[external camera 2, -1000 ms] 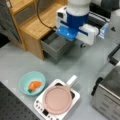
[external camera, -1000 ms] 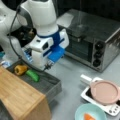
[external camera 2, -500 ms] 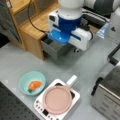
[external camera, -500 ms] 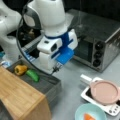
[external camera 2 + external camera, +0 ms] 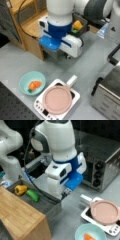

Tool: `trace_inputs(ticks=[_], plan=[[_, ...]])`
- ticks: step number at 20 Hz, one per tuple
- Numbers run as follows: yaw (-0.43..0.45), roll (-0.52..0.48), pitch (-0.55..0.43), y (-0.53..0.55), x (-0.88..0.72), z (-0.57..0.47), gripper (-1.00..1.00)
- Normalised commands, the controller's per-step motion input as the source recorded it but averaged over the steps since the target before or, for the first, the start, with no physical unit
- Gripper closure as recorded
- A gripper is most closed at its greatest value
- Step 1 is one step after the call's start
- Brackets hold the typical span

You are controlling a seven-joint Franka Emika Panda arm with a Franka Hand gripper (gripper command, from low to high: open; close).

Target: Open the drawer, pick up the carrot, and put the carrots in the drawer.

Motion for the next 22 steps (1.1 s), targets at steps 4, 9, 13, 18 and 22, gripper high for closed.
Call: trace_inputs(ticks=[4, 9, 13, 18, 22], plan=[[-0.094, 0.053, 0.330, -0.15, 0.54, 0.09, -1.00], [-0.067, 0.038, 0.320, -0.18, 0.51, 0.05, -1.00], [-0.033, 0.002, 0.323, -0.15, 0.44, 0.08, -1.00], [-0.006, -0.028, 0.301, -0.14, 0.39, 0.02, -1.00], [0.014, -0.025, 0.224, -0.15, 0.43, -0.09, -1.00]])
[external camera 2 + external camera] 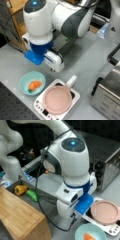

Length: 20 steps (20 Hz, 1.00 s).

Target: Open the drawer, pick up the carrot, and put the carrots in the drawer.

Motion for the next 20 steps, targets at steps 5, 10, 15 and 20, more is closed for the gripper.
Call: trace_inputs(ticks=[5, 10, 15, 20], plan=[[0.026, -0.049, 0.185, -0.12, 0.41, -0.07, -1.00], [0.044, -0.042, 0.140, -0.13, 0.31, 0.00, -1.00], [0.051, -0.055, 0.120, -0.16, 0.28, -0.02, -1.00], [0.056, -0.084, 0.155, -0.17, 0.36, -0.04, -1.00]])
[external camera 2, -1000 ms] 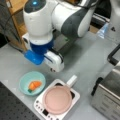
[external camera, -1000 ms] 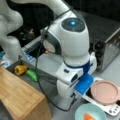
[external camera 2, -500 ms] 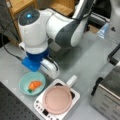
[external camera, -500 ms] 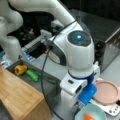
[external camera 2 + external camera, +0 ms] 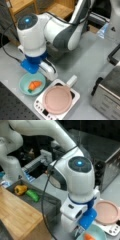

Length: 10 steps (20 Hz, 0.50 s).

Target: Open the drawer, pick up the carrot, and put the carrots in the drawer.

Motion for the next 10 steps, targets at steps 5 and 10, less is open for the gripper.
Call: trace_inputs(ticks=[5, 10], plan=[[0.079, -0.078, 0.169, -0.15, 0.38, 0.02, -1.00], [0.115, -0.068, 0.178, -0.16, 0.34, 0.07, -1.00]])
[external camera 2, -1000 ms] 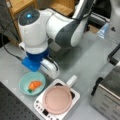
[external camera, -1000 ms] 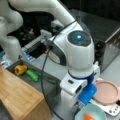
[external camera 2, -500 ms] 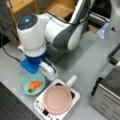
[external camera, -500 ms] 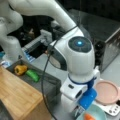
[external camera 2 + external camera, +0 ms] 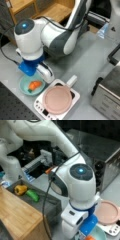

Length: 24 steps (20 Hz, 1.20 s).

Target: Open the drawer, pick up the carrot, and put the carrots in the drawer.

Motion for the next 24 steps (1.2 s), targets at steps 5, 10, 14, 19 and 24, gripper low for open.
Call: trace_inputs(ticks=[5, 10, 14, 19, 24], plan=[[0.126, -0.081, 0.185, -0.16, 0.31, 0.08, -1.00], [0.137, -0.097, 0.174, -0.14, 0.39, 0.03, -1.00], [0.174, -0.118, 0.176, -0.15, 0.41, 0.05, -1.00], [0.182, -0.122, 0.186, -0.14, 0.36, 0.08, -1.00], [0.175, -0.122, 0.194, -0.15, 0.34, 0.08, -1.00]])
